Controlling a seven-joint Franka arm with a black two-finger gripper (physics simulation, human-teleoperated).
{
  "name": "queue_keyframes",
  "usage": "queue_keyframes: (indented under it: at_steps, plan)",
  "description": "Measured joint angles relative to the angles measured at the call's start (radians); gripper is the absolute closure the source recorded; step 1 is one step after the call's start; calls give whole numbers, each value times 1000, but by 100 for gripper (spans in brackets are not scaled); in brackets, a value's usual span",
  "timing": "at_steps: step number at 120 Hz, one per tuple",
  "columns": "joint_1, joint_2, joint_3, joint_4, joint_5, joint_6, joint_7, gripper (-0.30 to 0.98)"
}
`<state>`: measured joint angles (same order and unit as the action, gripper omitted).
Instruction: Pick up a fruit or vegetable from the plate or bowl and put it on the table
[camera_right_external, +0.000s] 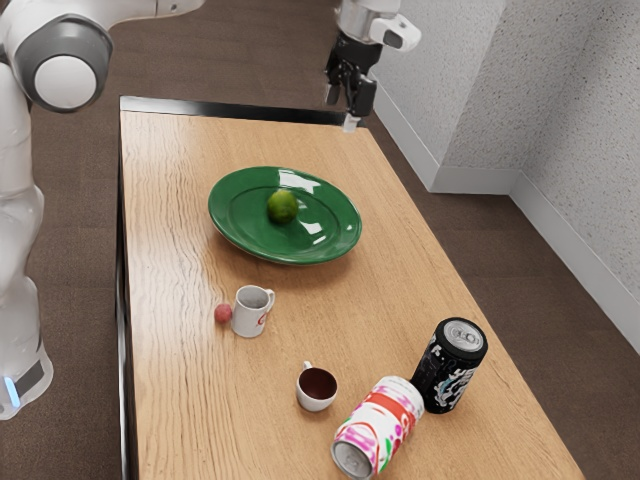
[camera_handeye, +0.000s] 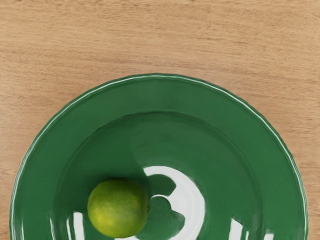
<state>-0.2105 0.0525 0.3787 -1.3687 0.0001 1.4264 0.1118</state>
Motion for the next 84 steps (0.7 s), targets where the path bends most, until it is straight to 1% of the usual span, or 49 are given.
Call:
queue_keyframes:
  at_steps: [29, 76, 84]
  plan:
    - [-31, 1, -6, 2, 4, 65, 22, 0]
    - [-13, 21, -4, 4, 2, 90, 43, 0]
    - [-23, -5, 1, -48, 1, 100, 45, 0]
